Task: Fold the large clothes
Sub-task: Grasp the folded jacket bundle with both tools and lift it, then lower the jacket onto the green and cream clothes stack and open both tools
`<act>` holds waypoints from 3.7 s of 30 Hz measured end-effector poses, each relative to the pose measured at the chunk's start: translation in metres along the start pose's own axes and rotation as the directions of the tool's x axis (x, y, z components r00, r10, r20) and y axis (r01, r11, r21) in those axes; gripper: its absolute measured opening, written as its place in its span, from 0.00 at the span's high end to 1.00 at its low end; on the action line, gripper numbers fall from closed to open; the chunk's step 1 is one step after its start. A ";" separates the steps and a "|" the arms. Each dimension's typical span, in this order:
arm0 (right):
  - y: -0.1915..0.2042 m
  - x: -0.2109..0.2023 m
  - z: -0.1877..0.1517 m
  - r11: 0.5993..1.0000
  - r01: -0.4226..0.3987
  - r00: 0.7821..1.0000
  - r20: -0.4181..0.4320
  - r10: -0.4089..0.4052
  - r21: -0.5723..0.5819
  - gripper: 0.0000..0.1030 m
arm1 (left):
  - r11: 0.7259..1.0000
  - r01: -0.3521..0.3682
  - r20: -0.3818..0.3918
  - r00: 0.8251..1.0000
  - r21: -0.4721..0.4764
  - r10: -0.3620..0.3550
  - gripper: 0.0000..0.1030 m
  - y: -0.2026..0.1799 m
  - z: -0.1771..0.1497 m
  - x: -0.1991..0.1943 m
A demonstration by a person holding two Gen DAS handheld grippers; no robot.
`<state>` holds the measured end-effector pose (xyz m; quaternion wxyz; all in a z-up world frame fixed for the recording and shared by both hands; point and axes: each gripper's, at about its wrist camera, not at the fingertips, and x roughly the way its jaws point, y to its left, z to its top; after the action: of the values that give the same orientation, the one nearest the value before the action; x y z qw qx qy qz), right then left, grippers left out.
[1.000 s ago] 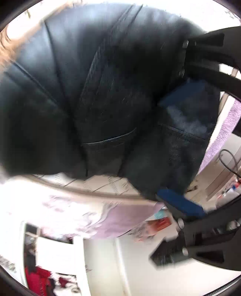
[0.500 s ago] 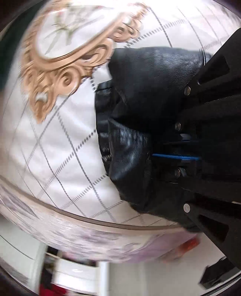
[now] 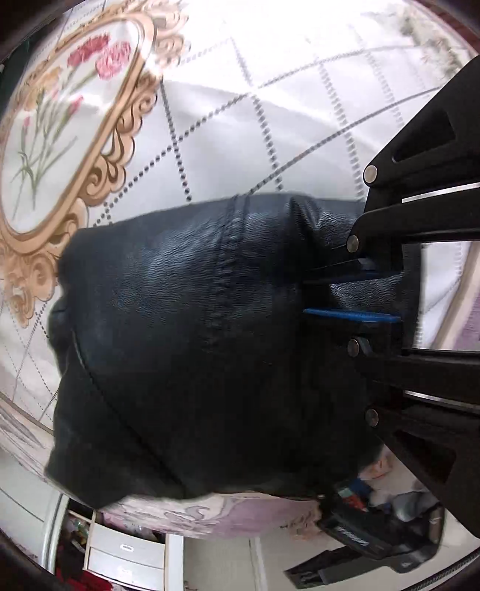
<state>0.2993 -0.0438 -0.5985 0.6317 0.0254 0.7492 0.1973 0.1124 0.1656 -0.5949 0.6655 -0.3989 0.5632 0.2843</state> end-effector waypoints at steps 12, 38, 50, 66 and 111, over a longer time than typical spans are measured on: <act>-0.077 -0.042 -0.007 0.954 -0.256 0.966 0.072 0.248 0.157 0.28 | 0.946 0.120 0.025 0.993 -0.300 -0.118 0.03 0.036 -0.037 -0.035; -0.037 0.013 0.023 0.722 -0.683 0.730 0.119 0.673 0.110 0.54 | 0.968 0.228 0.287 0.939 -0.104 -0.190 0.73 -0.021 0.014 -0.041; -0.060 -0.116 0.045 0.689 -0.724 0.678 0.217 0.702 0.032 0.57 | 0.958 0.286 0.309 0.910 0.017 -0.277 0.74 -0.093 0.030 -0.106; -0.178 -0.365 0.256 0.707 -0.701 0.592 0.473 0.652 -0.097 0.58 | 0.832 0.487 0.290 0.783 0.265 -0.550 0.74 -0.390 0.119 -0.151; -0.034 -0.574 -0.031 0.837 0.376 0.587 0.597 -0.547 0.397 0.02 | 0.589 -0.014 0.270 0.898 0.808 -0.348 0.02 -0.407 -0.041 -0.345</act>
<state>0.3922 -0.2479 -0.0680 0.8852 -0.0274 0.4564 -0.0862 0.3577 -0.0563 -0.1744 0.8966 -0.0475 0.4401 0.0148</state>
